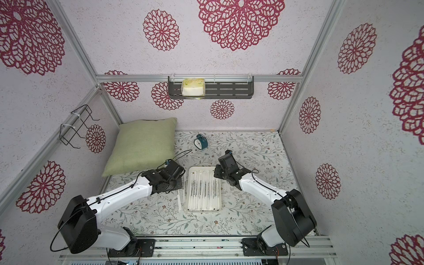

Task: Put the straws into the storage box
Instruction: Pick up the straw from the center of the board, then place the straw in the storage box.

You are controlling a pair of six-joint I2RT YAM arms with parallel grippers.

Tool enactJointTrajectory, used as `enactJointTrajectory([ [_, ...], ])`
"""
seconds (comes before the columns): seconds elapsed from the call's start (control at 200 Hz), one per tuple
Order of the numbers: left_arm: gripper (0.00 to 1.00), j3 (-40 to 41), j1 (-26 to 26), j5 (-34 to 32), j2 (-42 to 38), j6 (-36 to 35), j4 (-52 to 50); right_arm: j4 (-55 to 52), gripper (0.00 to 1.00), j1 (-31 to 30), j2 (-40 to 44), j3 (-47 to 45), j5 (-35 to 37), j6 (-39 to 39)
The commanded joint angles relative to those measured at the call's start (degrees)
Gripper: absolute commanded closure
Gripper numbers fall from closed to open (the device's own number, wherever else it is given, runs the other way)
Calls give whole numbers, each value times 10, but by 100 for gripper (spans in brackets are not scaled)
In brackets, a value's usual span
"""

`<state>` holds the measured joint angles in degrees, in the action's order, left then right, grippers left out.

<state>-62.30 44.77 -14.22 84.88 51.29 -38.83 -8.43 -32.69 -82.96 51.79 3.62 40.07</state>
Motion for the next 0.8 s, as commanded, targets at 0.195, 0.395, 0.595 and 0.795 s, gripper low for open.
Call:
enactJointTrajectory([
  [0.195, 98, -229, 66, 76, 265, 5, 106, -18, 82, 92, 74, -21, -24, -24],
  [0.395, 97, -237, 76, 84, 336, 36, 119, -12, 82, 102, 90, -52, -35, -22],
  [0.595, 86, -240, 76, 80, 346, 25, 108, 6, 82, 103, 84, -61, -45, -15],
  [0.795, 72, -239, 70, 60, 296, -3, 71, -1, 82, 95, 76, -48, -43, -11],
])
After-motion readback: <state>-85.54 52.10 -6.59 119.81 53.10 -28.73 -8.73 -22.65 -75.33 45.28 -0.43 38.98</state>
